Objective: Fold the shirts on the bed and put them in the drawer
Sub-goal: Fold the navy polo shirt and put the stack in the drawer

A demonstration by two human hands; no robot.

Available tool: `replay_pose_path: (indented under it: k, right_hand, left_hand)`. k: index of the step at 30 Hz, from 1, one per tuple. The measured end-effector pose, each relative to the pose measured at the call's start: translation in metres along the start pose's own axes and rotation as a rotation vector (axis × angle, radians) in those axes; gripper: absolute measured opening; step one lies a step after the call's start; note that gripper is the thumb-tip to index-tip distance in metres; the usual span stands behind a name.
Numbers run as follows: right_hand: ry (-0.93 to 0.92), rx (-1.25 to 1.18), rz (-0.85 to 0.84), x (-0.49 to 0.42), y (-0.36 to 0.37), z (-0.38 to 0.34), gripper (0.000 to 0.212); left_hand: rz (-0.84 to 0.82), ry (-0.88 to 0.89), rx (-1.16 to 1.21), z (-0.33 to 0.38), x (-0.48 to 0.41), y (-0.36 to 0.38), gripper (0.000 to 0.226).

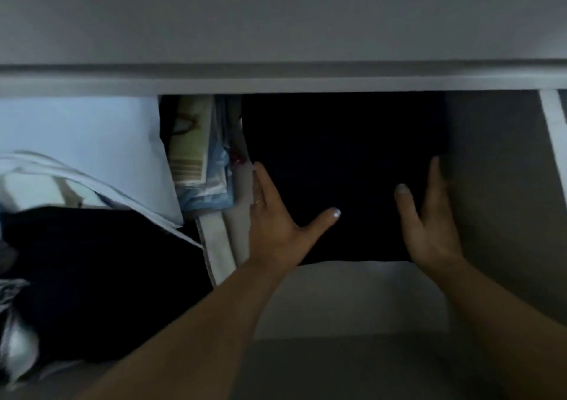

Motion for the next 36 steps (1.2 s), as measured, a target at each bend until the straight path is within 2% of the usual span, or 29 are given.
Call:
replay_pose_path:
  k: [3, 5, 7, 9, 12, 14, 17, 18, 22, 25, 28, 36]
  right_hand:
    - [-0.025, 0.002, -0.022, -0.01, 0.011, 0.007, 0.074]
    - [0.022, -0.004, -0.068, -0.018, 0.014, 0.008, 0.077]
    - [0.091, 0.038, -0.151, -0.023, 0.013, 0.01, 0.079]
    - [0.169, 0.133, -0.246, -0.016, 0.005, 0.007, 0.078]
    - [0.169, 0.217, -0.263, 0.017, -0.025, -0.015, 0.075]
    - [0.129, 0.221, -0.291, 0.054, -0.045, -0.038, 0.067]
    - [0.148, 0.249, -0.451, 0.125, -0.063, -0.061, 0.052]
    - [0.134, 0.272, -0.448, 0.145, -0.069, -0.07, 0.05]
    - [-0.147, 0.475, -0.081, 0.184, -0.086, -0.1, 0.041]
    - [-0.287, 0.482, 0.114, 0.19, -0.088, -0.111, 0.034]
    - [-0.339, 0.464, 0.166, 0.183, -0.089, -0.111, 0.032]
    - [-0.329, 0.491, 0.219, 0.127, -0.083, -0.137, 0.036]
  left_hand:
    - [-0.032, 0.008, -0.044, -0.01, -0.011, 0.008, 0.132]
    - [-0.076, 0.009, -0.05, -0.008, -0.017, 0.009, 0.129]
    - [-0.119, -0.01, -0.043, -0.006, -0.019, 0.004, 0.121]
    - [-0.127, 0.016, -0.112, 0.001, -0.011, -0.01, 0.103]
    - [-0.137, 0.014, -0.246, 0.009, 0.022, -0.048, 0.071]
    - [-0.179, -0.03, -0.283, 0.008, 0.054, -0.082, 0.059]
    - [-0.138, -0.006, -0.395, 0.02, 0.102, -0.154, 0.061]
    - [-0.105, 0.012, -0.482, 0.025, 0.116, -0.178, 0.064]
    - [0.006, 0.08, -0.902, 0.014, 0.165, -0.229, 0.058]
    - [0.156, 0.18, -0.987, 0.018, 0.175, -0.229, 0.046]
    - [0.243, 0.282, -0.967, 0.026, 0.168, -0.227, 0.04]
    - [0.313, 0.302, -0.894, 0.045, 0.106, -0.238, 0.044]
Point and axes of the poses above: each hand's wrist, its own x-axis away from the middle knuckle, its own y-axis out of the palm, z = x × y, the point moved 9 cm from there along -x, towards the middle knuckle, and after that the axes turned 4 degrees about z, right-handed, at the moved point
